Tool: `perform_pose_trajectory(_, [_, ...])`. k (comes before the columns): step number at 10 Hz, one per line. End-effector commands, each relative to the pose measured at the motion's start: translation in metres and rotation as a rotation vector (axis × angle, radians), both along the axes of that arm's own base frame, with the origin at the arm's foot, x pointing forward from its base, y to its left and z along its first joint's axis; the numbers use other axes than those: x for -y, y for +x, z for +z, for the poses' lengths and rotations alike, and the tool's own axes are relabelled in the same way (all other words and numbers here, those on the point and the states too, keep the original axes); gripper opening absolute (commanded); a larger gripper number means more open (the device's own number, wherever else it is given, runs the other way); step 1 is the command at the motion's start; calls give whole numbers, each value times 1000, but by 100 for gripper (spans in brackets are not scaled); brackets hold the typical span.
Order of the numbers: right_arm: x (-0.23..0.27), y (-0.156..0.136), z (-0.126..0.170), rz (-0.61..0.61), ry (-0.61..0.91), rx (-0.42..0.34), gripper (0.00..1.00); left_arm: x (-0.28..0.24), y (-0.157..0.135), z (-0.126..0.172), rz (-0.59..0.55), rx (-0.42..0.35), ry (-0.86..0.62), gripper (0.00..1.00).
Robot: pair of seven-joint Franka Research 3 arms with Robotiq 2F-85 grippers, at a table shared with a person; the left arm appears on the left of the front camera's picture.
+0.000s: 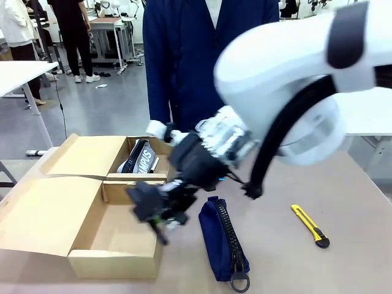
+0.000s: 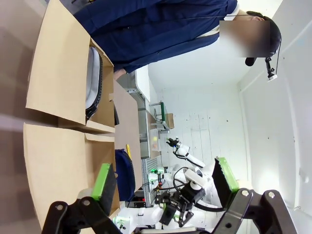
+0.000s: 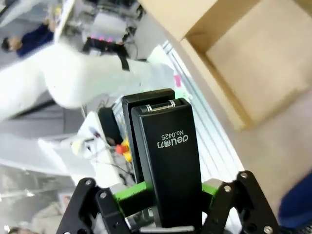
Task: Place items inside the box.
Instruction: Pick up a Pencil pouch or Stapler and place it inside the Mailer Box closest to the robot.
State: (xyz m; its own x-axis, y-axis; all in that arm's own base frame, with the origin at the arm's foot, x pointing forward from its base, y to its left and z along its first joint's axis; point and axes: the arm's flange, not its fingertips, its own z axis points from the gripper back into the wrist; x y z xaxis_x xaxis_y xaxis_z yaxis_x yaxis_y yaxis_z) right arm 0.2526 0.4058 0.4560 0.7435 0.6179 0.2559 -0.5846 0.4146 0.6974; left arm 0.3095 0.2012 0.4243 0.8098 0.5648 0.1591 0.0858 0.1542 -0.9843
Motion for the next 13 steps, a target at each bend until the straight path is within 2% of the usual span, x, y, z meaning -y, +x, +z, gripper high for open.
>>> perform_pose_trajectory(1, [-60, 5, 7, -129, -90, -137, 0, 1, -1, 1, 0, 28, -5, 100])
perform_pose_trajectory(2, [-83, 8, 3, -202, -148, -153, 0, 1, -1, 1, 0, 28, -5, 100])
perform_pose_trajectory(4, [-107, 25, -10, -381, -208, -118, 0, 1, -1, 1, 0, 28, -5, 100])
perform_pose_trajectory(6, [-116, 44, -27, -446, -249, -102, 0, 1, -1, 1, 0, 28, -5, 100])
perform_pose_trajectory(8, [-122, 55, -40, -430, -315, -139, 0, 1, -1, 1, 0, 28, -5, 100])
perform_pose_trajectory(13, [-125, 63, -48, -462, -382, -124, 0, 1, -1, 1, 0, 28, -5, 100])
